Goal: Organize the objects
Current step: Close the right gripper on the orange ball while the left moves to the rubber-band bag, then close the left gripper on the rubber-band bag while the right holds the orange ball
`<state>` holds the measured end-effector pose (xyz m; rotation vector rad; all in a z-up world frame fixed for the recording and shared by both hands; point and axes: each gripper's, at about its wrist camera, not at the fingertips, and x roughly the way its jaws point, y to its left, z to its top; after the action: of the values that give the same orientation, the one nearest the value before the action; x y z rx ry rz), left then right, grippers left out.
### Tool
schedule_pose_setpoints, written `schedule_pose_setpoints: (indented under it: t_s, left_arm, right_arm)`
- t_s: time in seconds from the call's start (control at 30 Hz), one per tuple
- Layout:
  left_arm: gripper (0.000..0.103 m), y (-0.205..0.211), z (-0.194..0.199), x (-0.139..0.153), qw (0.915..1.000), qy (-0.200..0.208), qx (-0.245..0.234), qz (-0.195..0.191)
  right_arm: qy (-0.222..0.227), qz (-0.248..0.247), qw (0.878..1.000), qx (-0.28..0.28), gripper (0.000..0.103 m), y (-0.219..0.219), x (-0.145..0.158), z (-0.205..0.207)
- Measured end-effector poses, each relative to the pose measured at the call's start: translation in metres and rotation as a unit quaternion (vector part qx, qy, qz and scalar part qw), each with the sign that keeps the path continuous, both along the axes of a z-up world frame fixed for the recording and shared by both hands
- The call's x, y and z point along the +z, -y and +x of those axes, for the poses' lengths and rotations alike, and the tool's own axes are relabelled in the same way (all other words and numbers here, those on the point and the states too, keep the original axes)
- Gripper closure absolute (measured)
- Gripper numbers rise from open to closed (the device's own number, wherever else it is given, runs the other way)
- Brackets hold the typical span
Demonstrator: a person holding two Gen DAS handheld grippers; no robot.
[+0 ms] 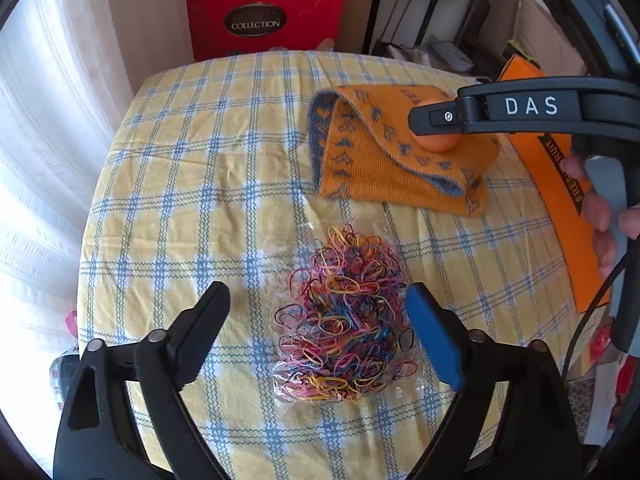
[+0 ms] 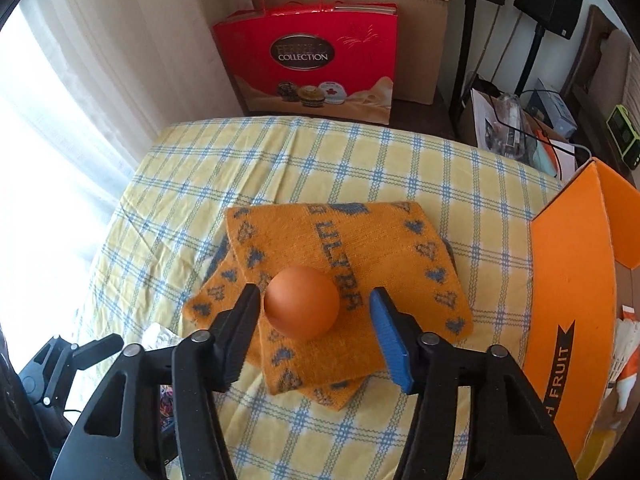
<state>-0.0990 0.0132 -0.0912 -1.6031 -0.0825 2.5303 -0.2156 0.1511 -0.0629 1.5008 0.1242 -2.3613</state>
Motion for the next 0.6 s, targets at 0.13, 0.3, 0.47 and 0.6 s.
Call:
schedule_pose_setpoints:
  t_s: [0.13,0.3,0.47,0.6]
  left_arm:
    - [0.039,-0.003,0.004,0.0,0.9999,-0.01,-0.009,-0.003]
    - [0.055,0.002,0.005,0.003,0.9999,-0.009,-0.007,0.01]
    - [0.07,0.009,0.008,0.009,0.9995,-0.005,-0.006,0.031]
    - [0.074,0.018,0.012,0.018,0.9984,-0.009,0.001,0.056]
  right_arm:
    - [-0.003,0.004,1.0,0.007,0.063,0.003,-0.004,0.001]
    - [-0.008,-0.005,1.0,0.007,0.064,-0.002,0.002,0.003]
    - [-0.021,-0.019,1.0,0.011,0.064,-0.008,0.02,0.01]
    - [-0.036,-0.023,0.999,0.018,0.064,-0.017,0.041,0.021]
